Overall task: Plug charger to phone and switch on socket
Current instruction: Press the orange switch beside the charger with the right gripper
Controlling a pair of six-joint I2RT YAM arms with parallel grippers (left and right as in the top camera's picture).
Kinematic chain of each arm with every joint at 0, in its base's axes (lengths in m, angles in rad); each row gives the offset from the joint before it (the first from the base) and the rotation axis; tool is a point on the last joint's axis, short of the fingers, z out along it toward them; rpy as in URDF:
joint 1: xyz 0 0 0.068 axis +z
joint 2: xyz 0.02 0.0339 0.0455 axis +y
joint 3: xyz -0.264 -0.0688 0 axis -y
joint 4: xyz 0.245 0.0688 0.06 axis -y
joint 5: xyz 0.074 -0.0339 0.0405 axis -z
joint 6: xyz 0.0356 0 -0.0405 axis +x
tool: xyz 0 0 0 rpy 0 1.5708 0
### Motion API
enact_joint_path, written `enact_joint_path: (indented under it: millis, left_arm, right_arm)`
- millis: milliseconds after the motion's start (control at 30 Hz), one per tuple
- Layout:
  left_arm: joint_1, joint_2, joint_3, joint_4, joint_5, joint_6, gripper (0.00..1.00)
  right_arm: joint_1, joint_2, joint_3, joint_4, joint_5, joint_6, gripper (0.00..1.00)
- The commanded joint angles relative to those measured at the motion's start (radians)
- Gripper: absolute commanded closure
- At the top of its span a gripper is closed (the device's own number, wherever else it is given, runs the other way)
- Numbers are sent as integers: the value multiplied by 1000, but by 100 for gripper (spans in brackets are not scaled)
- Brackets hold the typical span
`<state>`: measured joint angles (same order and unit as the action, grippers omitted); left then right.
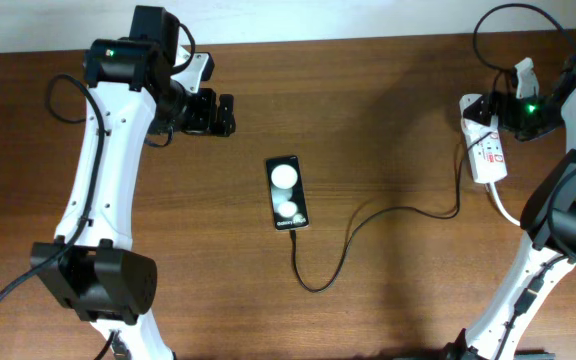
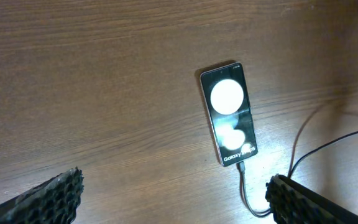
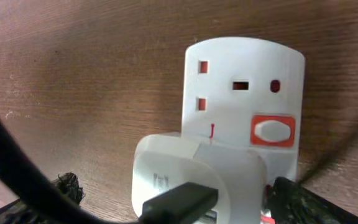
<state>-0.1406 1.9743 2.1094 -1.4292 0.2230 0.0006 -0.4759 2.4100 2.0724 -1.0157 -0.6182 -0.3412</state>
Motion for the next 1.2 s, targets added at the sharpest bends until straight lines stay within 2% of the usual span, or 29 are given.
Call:
enact_joint_path:
  millis: [0,233,500,700,833,1000,1167]
  left_arm:
    - [0,-28,13,-2,-7,15,1]
    - [0,-28,13,-1,-7,15,1]
    - [0,-28,13,-2,-7,15,1]
    - [0,-28,13,-2,-7,15,1]
    - [0,-28,13,-2,-7,15,1]
    - [0,-28,13,-1,-7,15,1]
    - [0,-28,13,-1,-7,15,1]
  right_arm:
    - [10,22,8,-10,-21,-17,1]
    - [9,22,13,-73,-18,43,1]
    - [8,22,189,-163,-18,43,1]
    - [8,22,189,-286,81,43,1]
    - [11,22,187,-272,239,37,1]
    - [35,22,158,-224,156,35,1]
    - [49,22,92,-209,154,40,1]
